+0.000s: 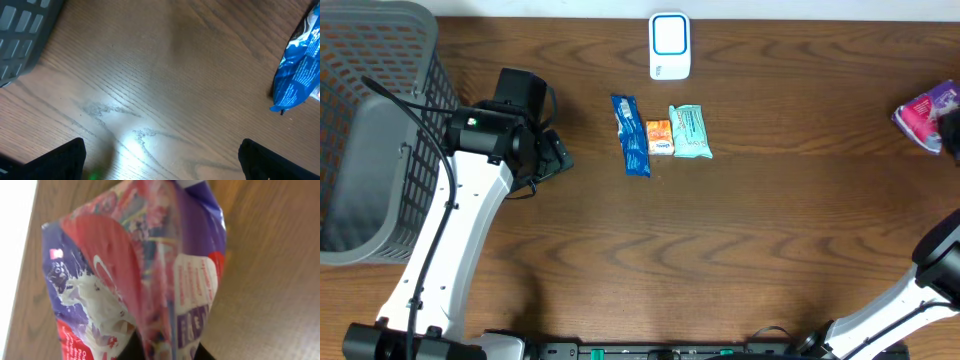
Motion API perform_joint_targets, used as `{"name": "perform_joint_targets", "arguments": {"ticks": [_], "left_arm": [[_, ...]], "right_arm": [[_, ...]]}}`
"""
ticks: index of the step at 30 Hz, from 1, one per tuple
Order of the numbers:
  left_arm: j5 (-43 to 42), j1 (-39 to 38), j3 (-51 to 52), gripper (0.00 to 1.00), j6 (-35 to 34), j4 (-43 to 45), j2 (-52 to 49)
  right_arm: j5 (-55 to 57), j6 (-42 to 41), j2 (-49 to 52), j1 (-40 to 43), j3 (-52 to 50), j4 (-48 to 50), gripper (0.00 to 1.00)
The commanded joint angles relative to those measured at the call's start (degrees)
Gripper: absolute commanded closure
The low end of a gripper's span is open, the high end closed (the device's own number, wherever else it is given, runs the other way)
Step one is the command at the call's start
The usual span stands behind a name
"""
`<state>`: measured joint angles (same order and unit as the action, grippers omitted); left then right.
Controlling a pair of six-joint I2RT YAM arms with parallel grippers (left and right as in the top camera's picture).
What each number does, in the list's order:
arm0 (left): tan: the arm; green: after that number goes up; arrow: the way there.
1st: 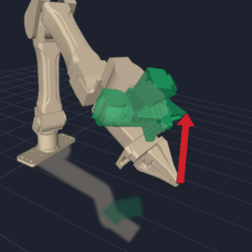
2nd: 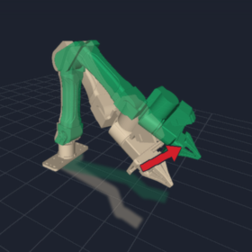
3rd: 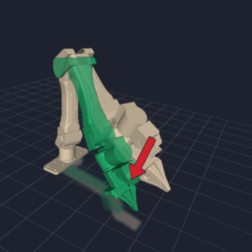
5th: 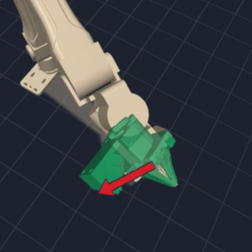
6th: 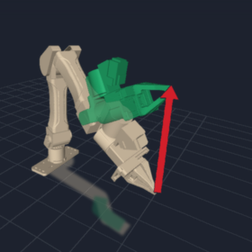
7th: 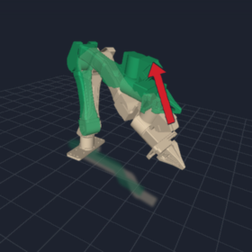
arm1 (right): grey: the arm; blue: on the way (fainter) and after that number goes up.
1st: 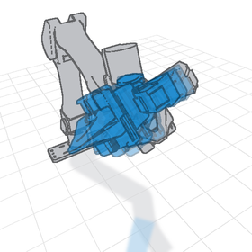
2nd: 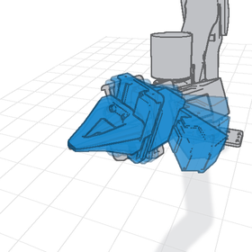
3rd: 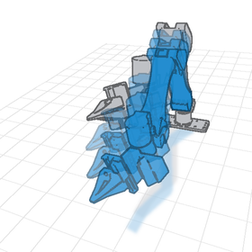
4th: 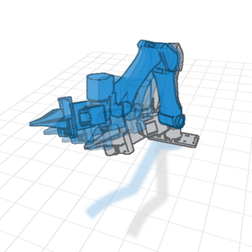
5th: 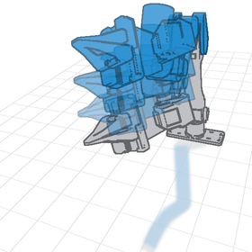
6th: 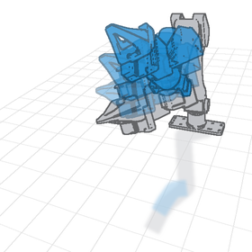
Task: Scan the item barcode
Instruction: 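Carry the floral pack to the far right and release it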
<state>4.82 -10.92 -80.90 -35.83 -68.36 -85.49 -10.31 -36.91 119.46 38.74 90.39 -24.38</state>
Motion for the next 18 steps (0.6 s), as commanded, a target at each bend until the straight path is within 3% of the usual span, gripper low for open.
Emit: {"name": "perform_joint_targets", "arguments": {"ticks": [1,4,8,11,18], "left_arm": [[0.4,0.2,0.1,0.02,-0.3,-0.2,-0.1],[0.4,0.2,0.1,0.02,-0.3,-0.2,-0.1],[0.4,0.2,0.1,0.02,-0.3,-0.2,-0.1],[0.4,0.2,0.1,0.02,-0.3,-0.2,-0.1],[0.4,0.2,0.1,0.02,-0.3,-0.2,-0.1]], "right_arm": [[-2.3,-6.8,-1.2,-1.5,-3.8,6.6,0.74],[-3.8,-7.2,-1.2,-1.7,-4.2,10.7,0.70],[-9.5,-7.1,-1.8,-1.2,-2.5,11.5,0.34],[-12.9,-4.8,-3.5,-1.2,-1.0,10.6,0.21],[-14.0,7.3,-11.4,-5.1,-0.8,9.2,0.18]]}}
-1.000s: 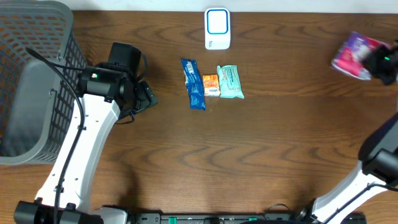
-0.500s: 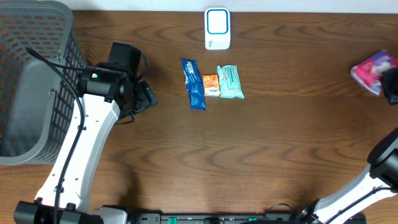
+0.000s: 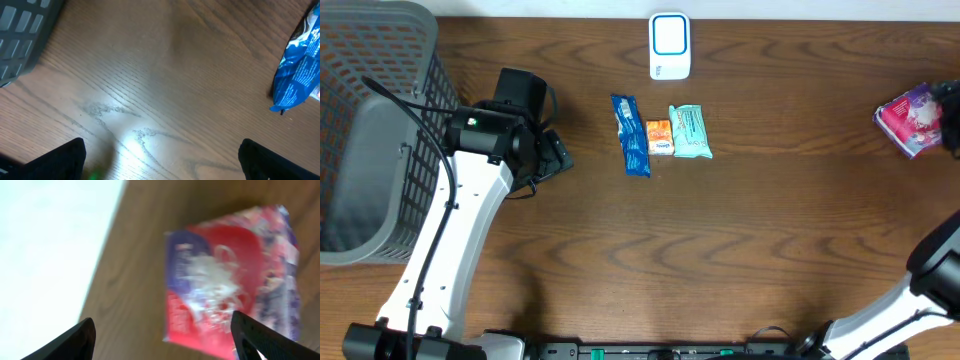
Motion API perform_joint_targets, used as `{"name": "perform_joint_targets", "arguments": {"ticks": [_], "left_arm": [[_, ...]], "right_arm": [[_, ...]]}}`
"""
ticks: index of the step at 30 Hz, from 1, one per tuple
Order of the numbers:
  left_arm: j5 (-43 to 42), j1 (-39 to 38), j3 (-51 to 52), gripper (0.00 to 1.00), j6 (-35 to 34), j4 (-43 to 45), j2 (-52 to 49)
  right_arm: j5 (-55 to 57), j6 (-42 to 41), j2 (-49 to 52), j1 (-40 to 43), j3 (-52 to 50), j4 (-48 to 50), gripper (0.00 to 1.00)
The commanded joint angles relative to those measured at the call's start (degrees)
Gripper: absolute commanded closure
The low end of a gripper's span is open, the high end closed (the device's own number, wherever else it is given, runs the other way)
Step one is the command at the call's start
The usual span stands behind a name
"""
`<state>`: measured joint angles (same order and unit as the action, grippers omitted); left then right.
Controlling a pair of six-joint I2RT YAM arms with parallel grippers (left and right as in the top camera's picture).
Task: Scan the item barcode
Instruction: 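Carry the floral pack to the far right and release it, then move the right gripper to the mint-green wipes pack and grasp it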
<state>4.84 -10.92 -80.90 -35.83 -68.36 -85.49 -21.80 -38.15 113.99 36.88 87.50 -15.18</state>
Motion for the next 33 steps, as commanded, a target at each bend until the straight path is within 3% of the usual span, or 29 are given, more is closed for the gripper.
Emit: {"name": "perform_joint_targets", "arguments": {"ticks": [1,6,13,16,22,27,33], "left_arm": [[0.3,0.2,0.1,0.02,-0.3,-0.2,-0.1],[0.3,0.2,0.1,0.02,-0.3,-0.2,-0.1],[0.3,0.2,0.1,0.02,-0.3,-0.2,-0.1],[0.3,0.2,0.1,0.02,-0.3,-0.2,-0.1],[0.3,0.2,0.1,0.02,-0.3,-0.2,-0.1],[0.3,0.2,0.1,0.02,-0.3,-0.2,-0.1],[0.3,0.2,0.1,0.02,-0.3,-0.2,-0.1]], "right_arm": [[-2.9,11.7,-7.1,-4.6,2.1,-0.3,0.17],[-5.7,22.3,-9.8,-13.7,2.1,-6.5,0.14],[-6.5,25.1,-6.4,-29.4,1.6,-12.6,0.13],[4.8,26.6,-3.5,-39.0,1.6,-12.8,0.14],[21.5,26.6,0.8,-50.3,1.6,-12.5,0.23],[28.4,26.6,4.4,-55.8,1.6,-11.6,0.27],[29.1,24.3,6.7,-57.4,1.6,-11.7,0.31]]}}
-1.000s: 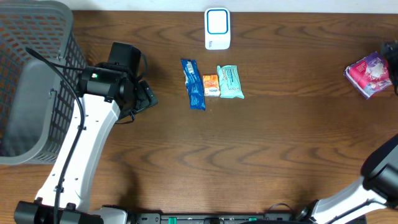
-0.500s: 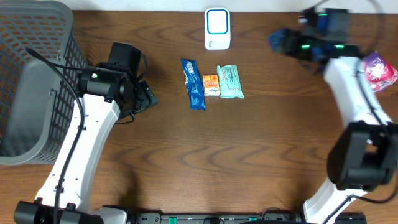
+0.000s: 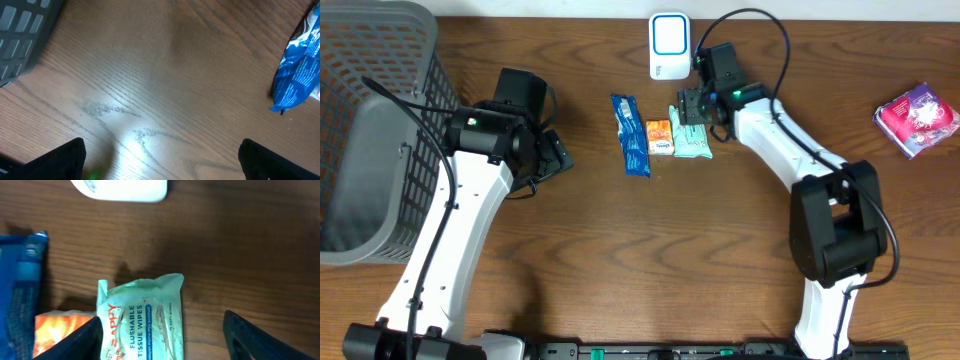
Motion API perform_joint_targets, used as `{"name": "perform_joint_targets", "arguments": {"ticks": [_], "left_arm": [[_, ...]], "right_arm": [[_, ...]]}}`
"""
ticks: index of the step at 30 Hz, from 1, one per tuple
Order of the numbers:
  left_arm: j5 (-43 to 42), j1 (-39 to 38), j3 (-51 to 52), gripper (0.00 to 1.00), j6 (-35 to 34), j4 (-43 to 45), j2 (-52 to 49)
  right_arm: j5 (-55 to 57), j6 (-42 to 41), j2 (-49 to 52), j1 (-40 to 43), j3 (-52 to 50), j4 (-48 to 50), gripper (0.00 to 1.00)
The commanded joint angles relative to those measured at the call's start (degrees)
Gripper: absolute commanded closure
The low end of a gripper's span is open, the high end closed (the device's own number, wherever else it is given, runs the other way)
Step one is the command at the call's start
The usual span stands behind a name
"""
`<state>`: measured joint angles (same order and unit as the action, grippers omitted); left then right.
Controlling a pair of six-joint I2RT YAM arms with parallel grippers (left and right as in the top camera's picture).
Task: Scan the item barcode
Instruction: 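Move the right gripper to the mint-green wipes pack and grasp it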
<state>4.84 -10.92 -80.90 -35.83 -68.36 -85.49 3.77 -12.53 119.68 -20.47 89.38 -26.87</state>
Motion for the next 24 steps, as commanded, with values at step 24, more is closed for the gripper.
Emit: {"name": "perform_joint_targets", "arguments": {"ticks": [24], "left_arm": [[0.3,0.2,0.1,0.02,-0.3,-0.2,-0.1]], "right_arm": [[-5.8,-1.1,7.1,0.7,-0.3,-4.4,0.48]]}}
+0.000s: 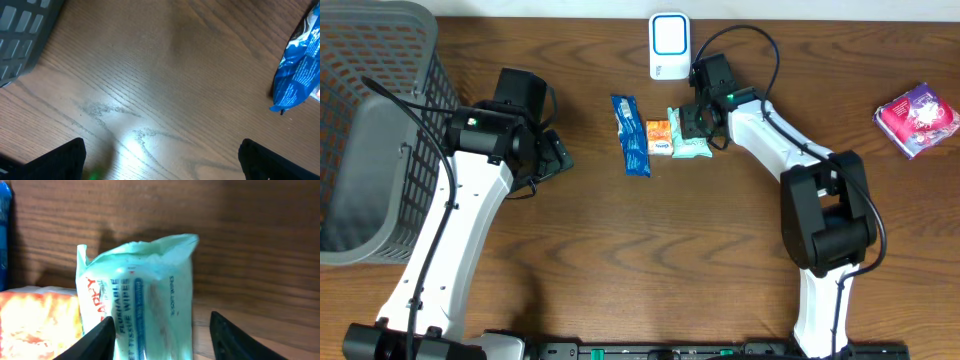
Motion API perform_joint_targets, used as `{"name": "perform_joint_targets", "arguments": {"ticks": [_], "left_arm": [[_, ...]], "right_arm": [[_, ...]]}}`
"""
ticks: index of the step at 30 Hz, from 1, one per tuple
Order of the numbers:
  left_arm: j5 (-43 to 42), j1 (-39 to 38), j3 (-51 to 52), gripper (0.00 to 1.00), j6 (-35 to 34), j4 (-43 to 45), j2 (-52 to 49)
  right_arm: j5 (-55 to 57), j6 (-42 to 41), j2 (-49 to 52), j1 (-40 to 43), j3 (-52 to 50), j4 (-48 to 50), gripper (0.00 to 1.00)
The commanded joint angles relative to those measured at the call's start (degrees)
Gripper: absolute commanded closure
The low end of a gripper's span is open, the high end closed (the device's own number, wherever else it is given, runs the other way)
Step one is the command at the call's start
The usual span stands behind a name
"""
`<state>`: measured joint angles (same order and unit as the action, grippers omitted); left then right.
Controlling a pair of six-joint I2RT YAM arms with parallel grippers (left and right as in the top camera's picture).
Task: Scan the item barcode
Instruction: 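Move the right gripper to the mint-green wipes pack and grasp it, then lift the wipes pack to the scanner with the right gripper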
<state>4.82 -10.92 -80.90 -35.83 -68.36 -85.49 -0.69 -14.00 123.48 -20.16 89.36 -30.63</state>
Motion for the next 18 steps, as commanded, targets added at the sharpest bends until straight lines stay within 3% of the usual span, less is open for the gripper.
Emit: {"name": "perform_joint_targets", "arguments": {"ticks": [1,4,11,18], "left_arm": [[0.4,0.2,0.1,0.02,-0.3,-0.2,-0.1],[0.4,0.2,0.1,0.02,-0.3,-0.2,-0.1],[0.4,0.2,0.1,0.02,-0.3,-0.2,-0.1],[0.3,0.2,0.1,0.02,-0.3,-0.2,-0.1]], "right_arm": [[-1.4,0.3,3.7,0.4,-0.3,-0.7,0.49],[-1.4,0.3,4.3,0.4,-0.3,-1.0,0.55],[-1.4,0.4,3.8,0.5,0.2,-1.3,0.98],[2.0,0.4,-0.2,1.4,2.6,-3.3,0.99]]}}
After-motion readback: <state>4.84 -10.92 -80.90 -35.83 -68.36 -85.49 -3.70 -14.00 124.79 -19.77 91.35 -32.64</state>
